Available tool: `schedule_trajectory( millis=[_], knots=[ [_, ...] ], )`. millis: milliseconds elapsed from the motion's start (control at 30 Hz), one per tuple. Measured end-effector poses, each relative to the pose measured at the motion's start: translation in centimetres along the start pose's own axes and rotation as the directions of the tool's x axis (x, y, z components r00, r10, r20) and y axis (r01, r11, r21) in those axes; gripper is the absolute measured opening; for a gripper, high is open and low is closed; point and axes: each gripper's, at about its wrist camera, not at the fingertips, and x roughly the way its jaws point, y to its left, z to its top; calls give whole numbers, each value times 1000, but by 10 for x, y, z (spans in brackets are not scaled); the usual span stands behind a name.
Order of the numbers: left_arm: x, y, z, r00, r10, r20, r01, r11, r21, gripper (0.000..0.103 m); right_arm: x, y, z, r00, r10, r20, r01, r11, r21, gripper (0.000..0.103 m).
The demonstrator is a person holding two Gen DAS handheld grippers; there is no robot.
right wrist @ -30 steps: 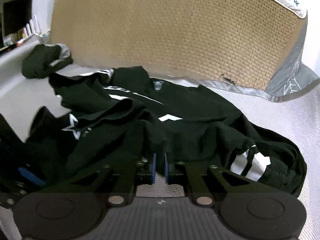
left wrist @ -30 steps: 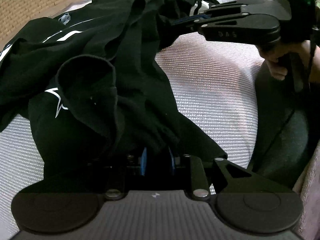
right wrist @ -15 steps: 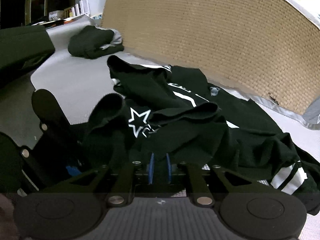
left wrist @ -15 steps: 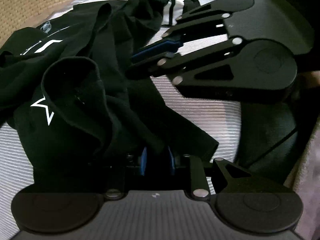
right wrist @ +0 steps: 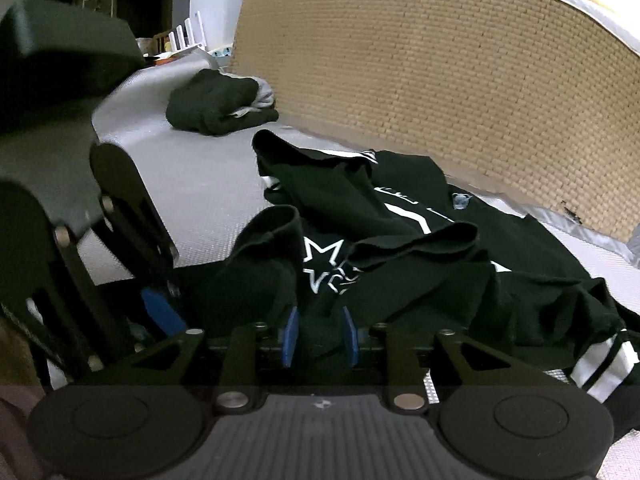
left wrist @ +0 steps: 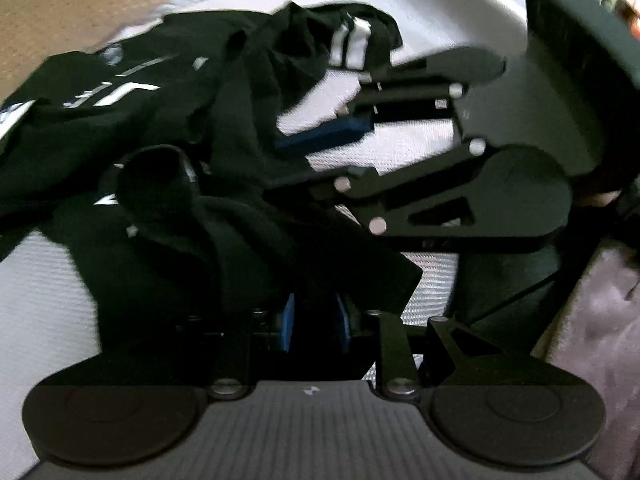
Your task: Fold clothes
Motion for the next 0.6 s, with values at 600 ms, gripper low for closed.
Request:
schedule_trajectory(
  millis=[600],
  knots=[
    [-1, 44, 0, 973, 231, 8, -227, 962, -150, 31, 10, 33, 18, 999, 22, 38, -23, 1000, 14, 47]
  ],
)
